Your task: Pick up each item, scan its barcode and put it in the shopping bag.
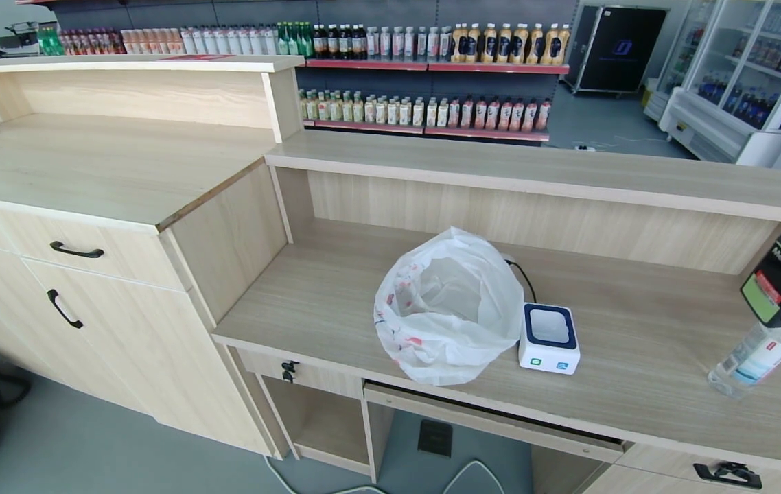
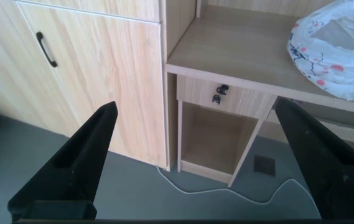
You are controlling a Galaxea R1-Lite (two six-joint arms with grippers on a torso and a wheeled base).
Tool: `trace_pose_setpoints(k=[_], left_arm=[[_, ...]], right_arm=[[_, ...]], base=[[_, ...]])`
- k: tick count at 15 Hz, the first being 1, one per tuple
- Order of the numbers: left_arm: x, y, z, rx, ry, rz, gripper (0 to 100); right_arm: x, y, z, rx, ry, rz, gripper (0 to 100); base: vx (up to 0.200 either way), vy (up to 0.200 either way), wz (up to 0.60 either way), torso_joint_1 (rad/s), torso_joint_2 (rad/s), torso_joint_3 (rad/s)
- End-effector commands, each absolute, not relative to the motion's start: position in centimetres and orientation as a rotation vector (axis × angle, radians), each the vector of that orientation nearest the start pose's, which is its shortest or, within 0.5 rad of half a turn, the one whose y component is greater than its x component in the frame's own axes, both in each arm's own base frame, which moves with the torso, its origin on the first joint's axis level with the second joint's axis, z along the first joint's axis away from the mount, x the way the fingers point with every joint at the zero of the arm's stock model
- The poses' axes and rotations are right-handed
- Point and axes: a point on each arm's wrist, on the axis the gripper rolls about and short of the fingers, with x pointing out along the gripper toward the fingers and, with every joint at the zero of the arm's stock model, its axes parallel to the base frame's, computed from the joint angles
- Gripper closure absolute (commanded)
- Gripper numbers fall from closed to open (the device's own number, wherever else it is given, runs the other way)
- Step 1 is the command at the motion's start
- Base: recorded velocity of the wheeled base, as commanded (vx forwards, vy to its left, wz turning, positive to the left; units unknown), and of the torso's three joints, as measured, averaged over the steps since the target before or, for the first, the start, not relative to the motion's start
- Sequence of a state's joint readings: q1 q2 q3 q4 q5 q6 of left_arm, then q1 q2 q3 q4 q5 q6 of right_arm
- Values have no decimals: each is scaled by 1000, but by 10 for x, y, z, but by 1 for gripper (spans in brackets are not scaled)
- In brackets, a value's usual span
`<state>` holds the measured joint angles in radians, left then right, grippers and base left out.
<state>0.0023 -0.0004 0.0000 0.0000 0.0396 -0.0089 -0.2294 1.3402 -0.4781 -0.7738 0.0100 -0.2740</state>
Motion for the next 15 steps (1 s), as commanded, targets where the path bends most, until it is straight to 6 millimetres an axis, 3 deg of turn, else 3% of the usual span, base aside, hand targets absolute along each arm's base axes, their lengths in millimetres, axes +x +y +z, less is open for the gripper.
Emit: trace_pose_setpoints(k=[1,3,10,15], left_arm=[[-23,1,75,-9,0,43,0],[-23,1,75,-9,0,41,0],[-23,1,75,-9,0,43,0],[-23,1,75,-9,0,43,0]], right_arm=[[191,-43,206,-313,99,-285,100],[190,-43,208,-315,92,-286,100],[196,-25,214,-294,31,-248,100],[229,-28,177,-161,193,-154,100]], base=[[0,0,0,0,0,0],[0,0,0,0,0,0],[0,0,600,3,5,1],[0,0,0,0,0,0]])
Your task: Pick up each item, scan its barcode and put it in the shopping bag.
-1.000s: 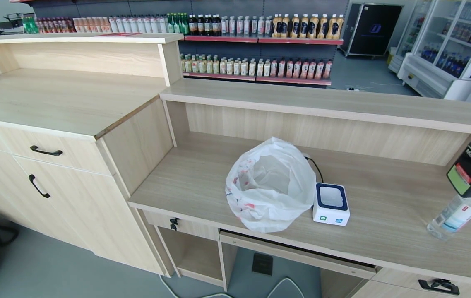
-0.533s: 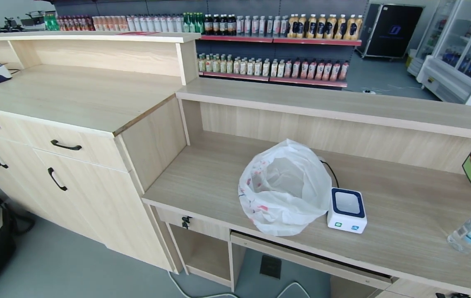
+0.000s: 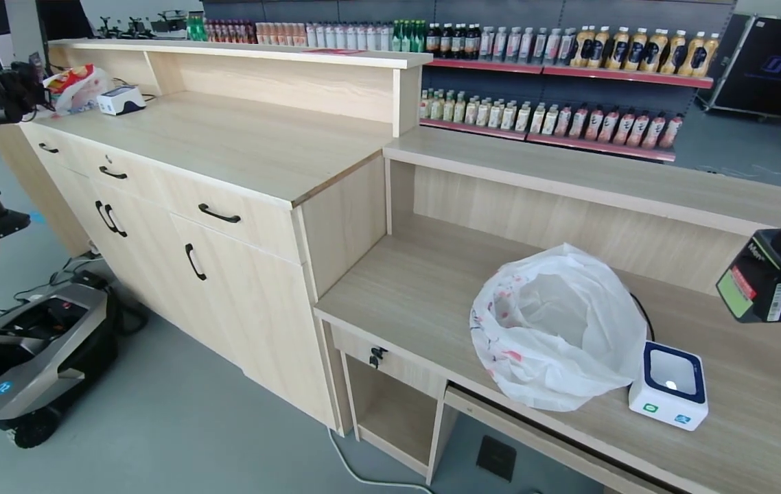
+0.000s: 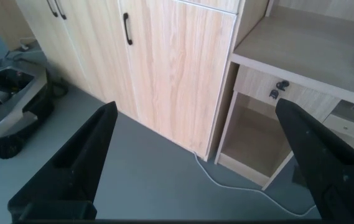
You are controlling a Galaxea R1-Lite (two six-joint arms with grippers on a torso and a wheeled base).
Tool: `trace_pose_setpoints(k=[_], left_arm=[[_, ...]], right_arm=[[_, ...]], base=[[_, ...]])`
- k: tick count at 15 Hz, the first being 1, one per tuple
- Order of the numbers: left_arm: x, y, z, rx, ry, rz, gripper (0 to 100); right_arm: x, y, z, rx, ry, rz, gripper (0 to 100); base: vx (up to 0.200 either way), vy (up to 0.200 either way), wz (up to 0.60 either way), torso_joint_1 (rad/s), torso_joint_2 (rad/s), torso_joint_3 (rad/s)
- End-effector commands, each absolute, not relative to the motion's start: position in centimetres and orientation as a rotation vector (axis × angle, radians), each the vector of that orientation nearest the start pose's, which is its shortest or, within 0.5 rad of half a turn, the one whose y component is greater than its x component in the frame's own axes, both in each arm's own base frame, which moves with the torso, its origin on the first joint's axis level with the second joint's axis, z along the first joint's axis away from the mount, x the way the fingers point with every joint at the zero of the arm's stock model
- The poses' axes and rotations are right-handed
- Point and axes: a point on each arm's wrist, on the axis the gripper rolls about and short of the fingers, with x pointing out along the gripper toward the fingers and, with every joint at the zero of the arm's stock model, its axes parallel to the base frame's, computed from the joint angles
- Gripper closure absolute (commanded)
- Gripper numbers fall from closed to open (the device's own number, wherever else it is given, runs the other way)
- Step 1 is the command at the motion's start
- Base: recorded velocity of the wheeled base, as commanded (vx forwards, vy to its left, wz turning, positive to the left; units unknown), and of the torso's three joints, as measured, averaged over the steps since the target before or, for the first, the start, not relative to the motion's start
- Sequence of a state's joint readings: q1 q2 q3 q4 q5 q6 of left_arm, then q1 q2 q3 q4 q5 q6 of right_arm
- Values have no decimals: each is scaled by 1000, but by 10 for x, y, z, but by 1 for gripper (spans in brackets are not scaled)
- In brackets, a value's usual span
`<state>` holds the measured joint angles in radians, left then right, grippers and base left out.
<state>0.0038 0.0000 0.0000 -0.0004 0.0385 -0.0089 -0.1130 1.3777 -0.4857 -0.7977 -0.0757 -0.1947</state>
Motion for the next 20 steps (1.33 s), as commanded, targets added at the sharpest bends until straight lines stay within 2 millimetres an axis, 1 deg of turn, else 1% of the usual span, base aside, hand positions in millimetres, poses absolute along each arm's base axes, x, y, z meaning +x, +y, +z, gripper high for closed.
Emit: trace_pose_setpoints(k=[1,2,4,6,7,8,9,10,12,15,16,19,20], left_arm=[[-23,1,75,-9,0,43,0],[-23,1,75,-9,0,43,0],[-23,1,75,-9,0,43,0],[-23,1,75,-9,0,43,0],[-23,1,75,-9,0,43,0],[-23,1,75,-9,0,43,0],[-23,1,75,-9,0,43,0],[-23,1,75,-9,0,43,0],[-23,1,75,-9,0,43,0],[-23,1,75,-9,0,43,0],[-23,1,75,-9,0,43,0],[-23,1,75,-9,0,43,0],[-23,1,75,-9,0,43,0]], right_arm=[[235,-28,172,-157,212,-139,100],[246,-29,166,-152,217,-99,100],[258,-30,156,-143,212,-19,100],[271,-38,144,-143,234,38,100],[273,-40,141,-147,241,37,100],[279,-45,132,-155,274,28,100],[279,-45,132,-155,274,28,100],[284,-51,123,-152,280,12,100],[290,-56,114,-149,286,2,100],[298,-59,99,-135,325,5,100],[302,-59,98,-135,319,7,100],[317,-58,99,-140,231,136,100],[320,-57,97,-144,228,147,100]], base=[[0,0,0,0,0,0],[0,0,0,0,0,0],[0,0,0,0,0,0],[0,0,0,0,0,0],[0,0,0,0,0,0],[0,0,0,0,0,0],[0,0,0,0,0,0],[0,0,0,0,0,0],[0,0,0,0,0,0],[0,0,0,0,0,0],[0,0,0,0,0,0],[0,0,0,0,0,0],[0,0,0,0,0,0]])
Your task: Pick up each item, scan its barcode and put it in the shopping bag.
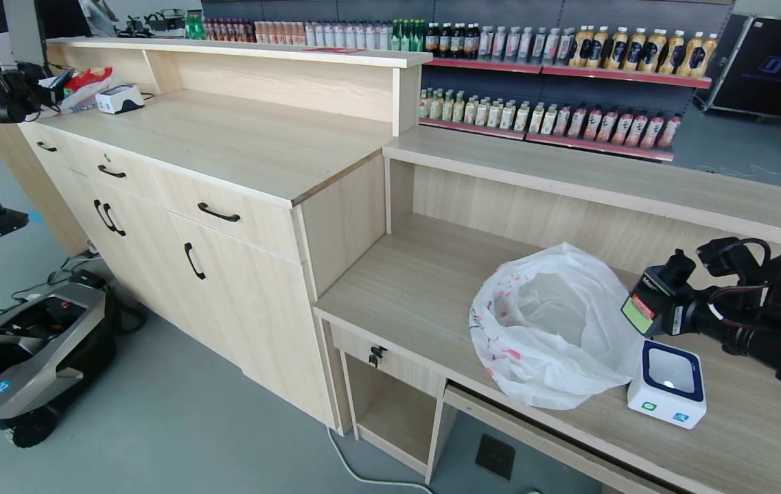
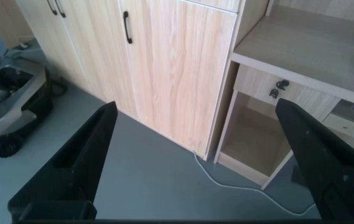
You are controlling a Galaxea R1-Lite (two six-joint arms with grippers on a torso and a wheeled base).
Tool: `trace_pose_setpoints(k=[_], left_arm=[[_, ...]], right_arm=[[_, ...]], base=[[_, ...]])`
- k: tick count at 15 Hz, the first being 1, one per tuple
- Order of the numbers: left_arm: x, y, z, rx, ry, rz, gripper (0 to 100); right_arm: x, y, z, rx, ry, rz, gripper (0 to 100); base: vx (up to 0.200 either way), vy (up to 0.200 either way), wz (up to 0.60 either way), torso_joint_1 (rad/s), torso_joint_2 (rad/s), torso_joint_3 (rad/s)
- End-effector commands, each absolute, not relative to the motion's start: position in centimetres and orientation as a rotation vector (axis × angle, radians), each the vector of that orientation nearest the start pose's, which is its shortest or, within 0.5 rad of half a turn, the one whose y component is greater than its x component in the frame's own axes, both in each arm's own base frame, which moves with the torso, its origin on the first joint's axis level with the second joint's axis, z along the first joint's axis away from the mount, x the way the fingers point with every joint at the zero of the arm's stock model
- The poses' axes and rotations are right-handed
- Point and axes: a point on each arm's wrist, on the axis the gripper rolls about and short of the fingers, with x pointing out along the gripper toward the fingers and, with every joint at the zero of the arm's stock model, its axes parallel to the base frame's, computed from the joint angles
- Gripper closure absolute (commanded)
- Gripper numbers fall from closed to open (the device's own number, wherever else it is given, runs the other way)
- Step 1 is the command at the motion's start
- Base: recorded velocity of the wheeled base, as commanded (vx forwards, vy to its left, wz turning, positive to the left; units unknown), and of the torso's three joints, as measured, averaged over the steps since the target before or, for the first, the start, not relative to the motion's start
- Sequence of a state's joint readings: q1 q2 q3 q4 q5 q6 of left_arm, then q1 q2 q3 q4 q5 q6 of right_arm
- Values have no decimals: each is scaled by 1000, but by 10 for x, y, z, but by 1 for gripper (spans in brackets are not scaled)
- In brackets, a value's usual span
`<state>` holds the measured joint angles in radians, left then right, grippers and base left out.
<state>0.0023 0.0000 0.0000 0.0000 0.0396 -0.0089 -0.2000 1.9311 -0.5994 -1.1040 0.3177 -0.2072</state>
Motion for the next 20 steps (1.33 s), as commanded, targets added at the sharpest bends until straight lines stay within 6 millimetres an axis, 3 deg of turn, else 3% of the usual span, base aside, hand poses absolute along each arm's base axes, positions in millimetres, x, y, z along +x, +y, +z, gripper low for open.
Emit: trace_pose_setpoints(k=[1,7,16,20], left_arm=[[-23,1,75,-9,0,43,0],[-23,1,75,-9,0,43,0],[-23,1,75,-9,0,43,0],[-23,1,75,-9,0,43,0]], right_arm=[[321,-57,96,-146,227,150,100],[343,-60,80,-153,170,200,100],[359,-60,53,-150,185,215,100],[367,-54,50,-156,163,234,100]], base=[[0,0,0,0,0,0],[0,0,0,0,0,0],[0,0,0,0,0,0],[0,0,0,0,0,0]])
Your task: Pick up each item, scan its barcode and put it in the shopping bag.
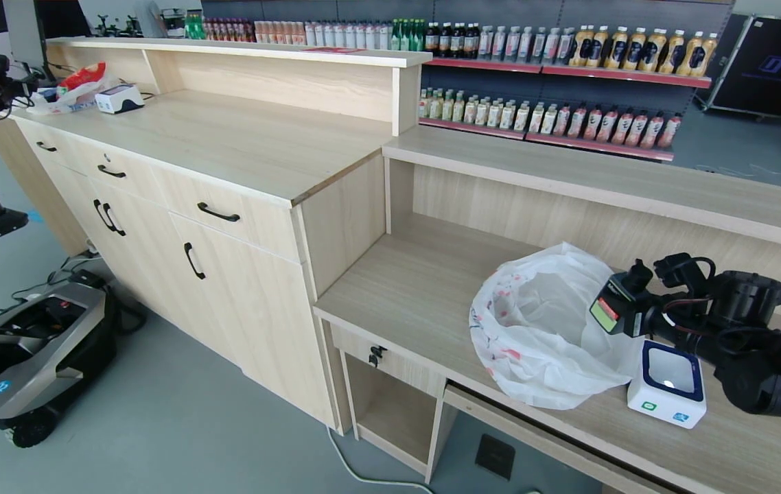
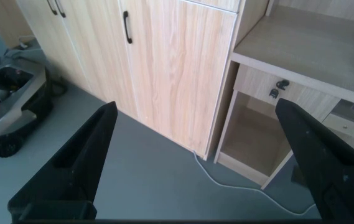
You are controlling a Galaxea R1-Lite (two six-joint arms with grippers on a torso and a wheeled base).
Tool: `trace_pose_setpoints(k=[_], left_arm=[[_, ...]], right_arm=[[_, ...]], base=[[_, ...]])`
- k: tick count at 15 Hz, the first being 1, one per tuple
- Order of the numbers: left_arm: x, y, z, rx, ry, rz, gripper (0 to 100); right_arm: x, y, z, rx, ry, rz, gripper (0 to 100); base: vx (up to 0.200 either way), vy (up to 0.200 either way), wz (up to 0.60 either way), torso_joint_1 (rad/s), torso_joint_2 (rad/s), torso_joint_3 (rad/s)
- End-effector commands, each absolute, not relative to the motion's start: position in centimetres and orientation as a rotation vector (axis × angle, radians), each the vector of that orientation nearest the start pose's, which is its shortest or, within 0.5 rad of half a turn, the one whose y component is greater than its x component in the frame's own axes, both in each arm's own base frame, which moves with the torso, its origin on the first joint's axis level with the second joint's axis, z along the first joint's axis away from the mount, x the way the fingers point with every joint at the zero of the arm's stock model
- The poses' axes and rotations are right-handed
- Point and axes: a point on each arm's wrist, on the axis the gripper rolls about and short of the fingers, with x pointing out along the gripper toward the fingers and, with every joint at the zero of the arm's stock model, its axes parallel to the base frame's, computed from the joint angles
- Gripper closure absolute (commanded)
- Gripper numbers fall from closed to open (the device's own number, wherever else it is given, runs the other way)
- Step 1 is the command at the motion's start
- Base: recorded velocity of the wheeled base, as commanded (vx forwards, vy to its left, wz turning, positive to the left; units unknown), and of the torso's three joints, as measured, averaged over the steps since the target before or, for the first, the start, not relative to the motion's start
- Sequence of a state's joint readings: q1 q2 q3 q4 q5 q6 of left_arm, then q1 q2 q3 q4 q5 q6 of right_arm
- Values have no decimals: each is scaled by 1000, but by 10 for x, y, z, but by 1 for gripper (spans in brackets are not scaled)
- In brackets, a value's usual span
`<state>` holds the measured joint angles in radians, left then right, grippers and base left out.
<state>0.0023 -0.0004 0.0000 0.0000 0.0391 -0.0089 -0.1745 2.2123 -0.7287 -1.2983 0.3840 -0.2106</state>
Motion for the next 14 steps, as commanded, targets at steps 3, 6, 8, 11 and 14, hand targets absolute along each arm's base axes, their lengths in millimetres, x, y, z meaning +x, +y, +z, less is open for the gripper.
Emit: trace_pose_setpoints(k=[3,6,8,11,14], left_arm=[[-23,1,75,-9,0,43,0],[-23,1,75,-9,0,43,0],[-23,1,75,-9,0,43,0],[-23,1,75,-9,0,43,0],[-23,1,75,-9,0,43,0]], right_arm=[[372,-53,45,-159,159,239,100],[377,-51,39,-160,146,245,100],[380,-48,35,-159,134,254,100],[382,-42,33,-160,136,268,100],[387,-40,32,-164,122,274,100]], base=[[0,0,0,0,0,0],[0,0,0,0,0,0],[0,0,0,0,0,0],[0,0,0,0,0,0],[0,0,0,0,0,0]])
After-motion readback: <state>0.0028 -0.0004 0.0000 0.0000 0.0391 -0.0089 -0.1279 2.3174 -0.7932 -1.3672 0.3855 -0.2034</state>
